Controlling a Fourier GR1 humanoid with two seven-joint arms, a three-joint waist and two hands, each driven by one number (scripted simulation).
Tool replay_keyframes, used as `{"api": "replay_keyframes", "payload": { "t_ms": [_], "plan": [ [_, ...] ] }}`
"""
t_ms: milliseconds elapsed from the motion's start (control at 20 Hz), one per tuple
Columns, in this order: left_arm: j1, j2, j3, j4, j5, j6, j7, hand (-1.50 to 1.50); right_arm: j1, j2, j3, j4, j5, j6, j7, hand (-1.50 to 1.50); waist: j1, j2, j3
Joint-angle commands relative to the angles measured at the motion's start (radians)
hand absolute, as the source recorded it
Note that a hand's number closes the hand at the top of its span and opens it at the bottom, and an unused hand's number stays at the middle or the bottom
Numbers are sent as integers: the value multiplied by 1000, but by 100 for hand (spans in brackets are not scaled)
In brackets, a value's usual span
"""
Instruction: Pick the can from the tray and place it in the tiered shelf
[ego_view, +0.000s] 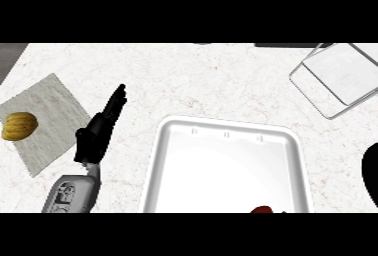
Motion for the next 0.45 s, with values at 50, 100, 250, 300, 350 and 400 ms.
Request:
{"api": "replay_keyframes", "payload": {
  "t_ms": [50,100,250,300,350,400],
  "plan": [
    [52,3,8,6,7,-1,-54,0,111,-124,-10,59,1,155,-14,-150,-6,1,3],
    [29,0,-1,-15,3,-2,-16,0,144,-104,4,50,17,144,-73,-150,0,3,5],
    [35,-8,-11,-22,-7,7,-30,0,176,-149,0,61,16,211,-90,-150,-1,3,5],
    [30,-30,-14,9,-18,31,-29,0,187,-161,-21,82,-4,254,-100,-150,-20,5,7],
    [29,6,7,-12,1,3,-14,0,226,-140,-29,97,-8,227,-148,-150,-11,3,8],
    [19,4,3,-10,13,-14,-14,0,217,-148,-19,78,1,234,-133,-150,0,4,6]
  ]
}}
